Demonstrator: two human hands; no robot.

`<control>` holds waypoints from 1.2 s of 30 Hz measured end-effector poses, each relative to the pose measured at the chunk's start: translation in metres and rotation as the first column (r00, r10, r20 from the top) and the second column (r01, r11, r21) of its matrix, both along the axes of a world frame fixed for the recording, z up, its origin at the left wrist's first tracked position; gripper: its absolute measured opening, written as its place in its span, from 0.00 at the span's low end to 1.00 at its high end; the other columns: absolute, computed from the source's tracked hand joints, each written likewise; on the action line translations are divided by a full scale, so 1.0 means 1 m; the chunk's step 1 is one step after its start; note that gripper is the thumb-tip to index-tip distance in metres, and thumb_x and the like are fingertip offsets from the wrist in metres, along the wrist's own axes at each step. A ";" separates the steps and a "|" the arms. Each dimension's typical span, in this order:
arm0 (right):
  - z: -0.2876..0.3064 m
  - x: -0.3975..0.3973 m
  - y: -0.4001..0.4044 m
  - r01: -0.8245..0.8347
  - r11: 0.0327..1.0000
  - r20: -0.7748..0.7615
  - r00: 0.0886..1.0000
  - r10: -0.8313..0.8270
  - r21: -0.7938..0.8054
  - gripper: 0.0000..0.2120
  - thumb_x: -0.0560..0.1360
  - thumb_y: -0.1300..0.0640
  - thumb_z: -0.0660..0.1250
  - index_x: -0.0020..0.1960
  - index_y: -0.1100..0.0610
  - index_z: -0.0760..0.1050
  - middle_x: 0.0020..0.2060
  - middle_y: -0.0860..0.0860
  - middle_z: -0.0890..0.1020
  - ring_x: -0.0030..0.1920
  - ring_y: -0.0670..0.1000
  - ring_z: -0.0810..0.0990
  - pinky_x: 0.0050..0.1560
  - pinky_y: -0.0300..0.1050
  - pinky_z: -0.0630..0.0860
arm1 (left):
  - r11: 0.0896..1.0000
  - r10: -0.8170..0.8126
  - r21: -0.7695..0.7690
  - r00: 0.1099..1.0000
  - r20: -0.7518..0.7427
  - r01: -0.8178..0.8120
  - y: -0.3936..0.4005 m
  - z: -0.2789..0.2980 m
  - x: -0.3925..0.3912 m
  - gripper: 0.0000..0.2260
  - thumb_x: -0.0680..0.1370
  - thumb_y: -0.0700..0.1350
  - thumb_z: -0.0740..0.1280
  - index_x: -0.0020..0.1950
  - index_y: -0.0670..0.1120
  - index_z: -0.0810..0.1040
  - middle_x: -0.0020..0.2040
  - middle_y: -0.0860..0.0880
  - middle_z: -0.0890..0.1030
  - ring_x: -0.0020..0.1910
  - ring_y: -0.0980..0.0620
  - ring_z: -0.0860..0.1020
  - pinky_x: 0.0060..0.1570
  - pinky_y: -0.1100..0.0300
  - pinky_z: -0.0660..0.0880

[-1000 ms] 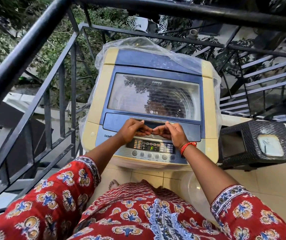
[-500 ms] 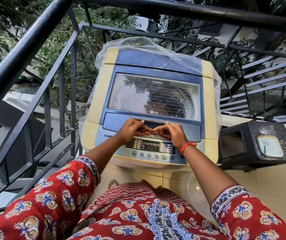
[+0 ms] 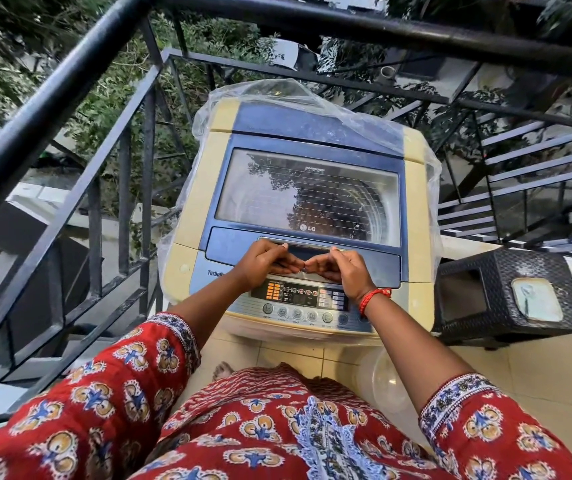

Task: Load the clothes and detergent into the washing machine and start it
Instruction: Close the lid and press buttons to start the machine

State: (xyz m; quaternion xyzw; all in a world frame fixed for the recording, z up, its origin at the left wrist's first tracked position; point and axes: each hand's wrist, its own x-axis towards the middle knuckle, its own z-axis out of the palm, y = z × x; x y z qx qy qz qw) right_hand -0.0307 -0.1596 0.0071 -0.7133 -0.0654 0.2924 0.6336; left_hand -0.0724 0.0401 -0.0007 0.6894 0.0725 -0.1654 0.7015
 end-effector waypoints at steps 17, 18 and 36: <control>0.002 0.000 0.000 -0.018 1.000 0.009 1.000 0.018 -0.004 0.25 0.84 0.57 0.48 0.48 0.66 0.82 0.45 0.59 0.86 0.48 0.54 0.85 0.54 0.46 0.78 | 1.000 0.005 0.008 1.000 0.005 -0.005 0.000 0.000 -0.001 0.19 0.83 0.40 0.53 0.51 0.31 0.80 0.45 0.42 0.85 0.46 0.45 0.84 0.48 0.58 0.81; 0.002 0.000 0.000 -0.018 1.000 0.009 1.000 0.018 -0.002 0.25 0.84 0.57 0.48 0.48 0.66 0.82 0.45 0.59 0.86 0.48 0.55 0.85 0.54 0.45 0.78 | 1.000 0.005 0.011 1.000 0.008 -0.005 0.000 0.000 -0.001 0.19 0.83 0.40 0.53 0.51 0.31 0.80 0.46 0.41 0.84 0.46 0.45 0.84 0.48 0.57 0.81; -0.002 0.001 -0.002 -0.020 1.000 0.021 1.000 0.020 0.010 0.26 0.84 0.56 0.48 0.49 0.68 0.82 0.44 0.61 0.85 0.48 0.55 0.85 0.48 0.38 0.78 | 1.000 0.008 -0.015 1.000 -0.005 -0.008 -0.001 0.001 0.000 0.19 0.83 0.40 0.52 0.51 0.31 0.80 0.41 0.48 0.86 0.44 0.48 0.84 0.45 0.60 0.80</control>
